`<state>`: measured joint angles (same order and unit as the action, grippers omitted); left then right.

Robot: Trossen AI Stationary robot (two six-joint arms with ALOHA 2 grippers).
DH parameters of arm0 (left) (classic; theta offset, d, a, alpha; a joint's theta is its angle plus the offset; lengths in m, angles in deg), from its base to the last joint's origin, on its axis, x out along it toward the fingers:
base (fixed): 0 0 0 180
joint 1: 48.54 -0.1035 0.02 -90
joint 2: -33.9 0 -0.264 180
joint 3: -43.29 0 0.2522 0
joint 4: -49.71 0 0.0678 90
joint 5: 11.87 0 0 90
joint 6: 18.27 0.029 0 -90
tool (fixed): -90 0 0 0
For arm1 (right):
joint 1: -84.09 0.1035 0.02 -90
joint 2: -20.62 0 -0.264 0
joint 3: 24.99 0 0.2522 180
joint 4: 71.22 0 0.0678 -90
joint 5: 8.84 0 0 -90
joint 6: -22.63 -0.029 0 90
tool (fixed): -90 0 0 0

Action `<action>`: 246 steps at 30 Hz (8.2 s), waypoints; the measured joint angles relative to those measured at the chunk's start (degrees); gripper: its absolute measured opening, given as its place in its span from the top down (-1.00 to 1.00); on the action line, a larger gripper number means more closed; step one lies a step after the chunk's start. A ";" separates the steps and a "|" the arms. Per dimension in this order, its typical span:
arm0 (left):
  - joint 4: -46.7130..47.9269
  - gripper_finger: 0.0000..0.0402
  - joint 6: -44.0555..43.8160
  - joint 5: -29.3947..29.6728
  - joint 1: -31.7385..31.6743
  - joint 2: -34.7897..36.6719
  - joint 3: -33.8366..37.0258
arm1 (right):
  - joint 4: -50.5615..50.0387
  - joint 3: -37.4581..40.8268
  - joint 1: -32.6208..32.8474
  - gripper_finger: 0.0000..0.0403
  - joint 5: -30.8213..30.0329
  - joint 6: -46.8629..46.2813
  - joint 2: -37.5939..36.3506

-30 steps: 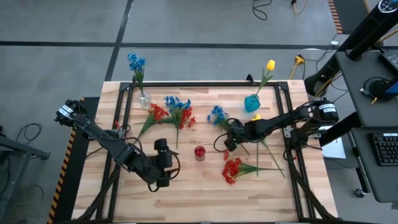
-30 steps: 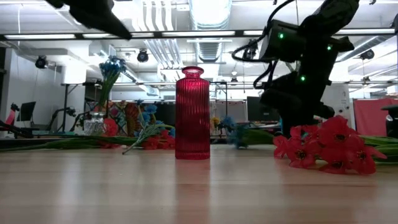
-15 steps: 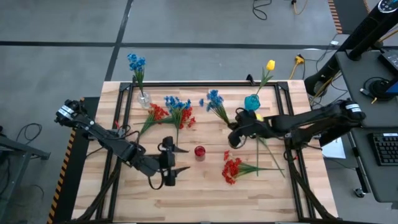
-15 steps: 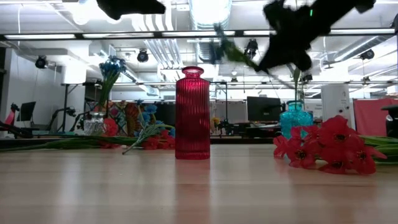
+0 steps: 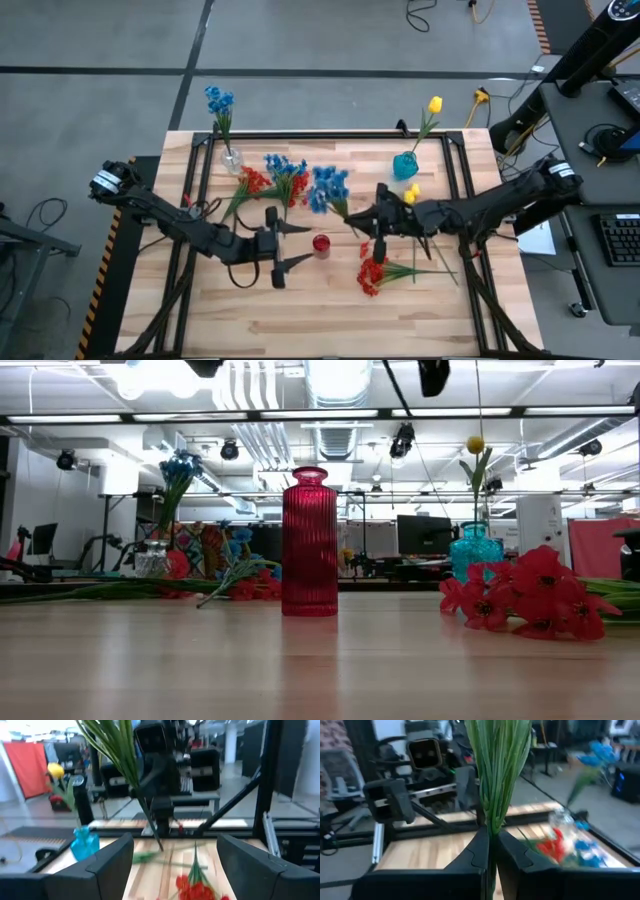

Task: Sort flowers into vase by color
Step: Put the right blue flowers into the transparent vase, then put the bottom red flowers into the red vase

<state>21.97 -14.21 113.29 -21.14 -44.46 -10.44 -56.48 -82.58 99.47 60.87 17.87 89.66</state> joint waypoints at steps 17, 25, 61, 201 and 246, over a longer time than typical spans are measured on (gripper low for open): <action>-2.20 -0.33 3.81 -7.79 -6.69 -0.17 -4.39 | 6.64 -0.02 0.00 0.93 2.71 2.87 4.94; -6.11 -0.33 0.39 -16.74 -11.02 -2.70 -4.44 | 6.79 -0.04 -0.02 0.94 2.71 3.17 4.95; -5.54 0.97 1.07 -15.04 -14.12 -8.59 -11.01 | 6.90 -0.04 -0.05 0.76 2.08 2.15 4.96; 37.93 0.34 -12.83 28.21 -52.94 30.15 12.48 | -10.74 -0.02 -1.55 0.03 -3.78 -2.93 -1.07; 85.83 -0.17 -24.27 16.04 -52.50 34.58 -15.98 | -10.65 -0.02 -1.55 0.03 -3.80 -3.45 -1.09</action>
<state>107.80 -38.48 129.34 -73.64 -9.89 -26.42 -67.14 -82.60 97.92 57.07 14.42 88.57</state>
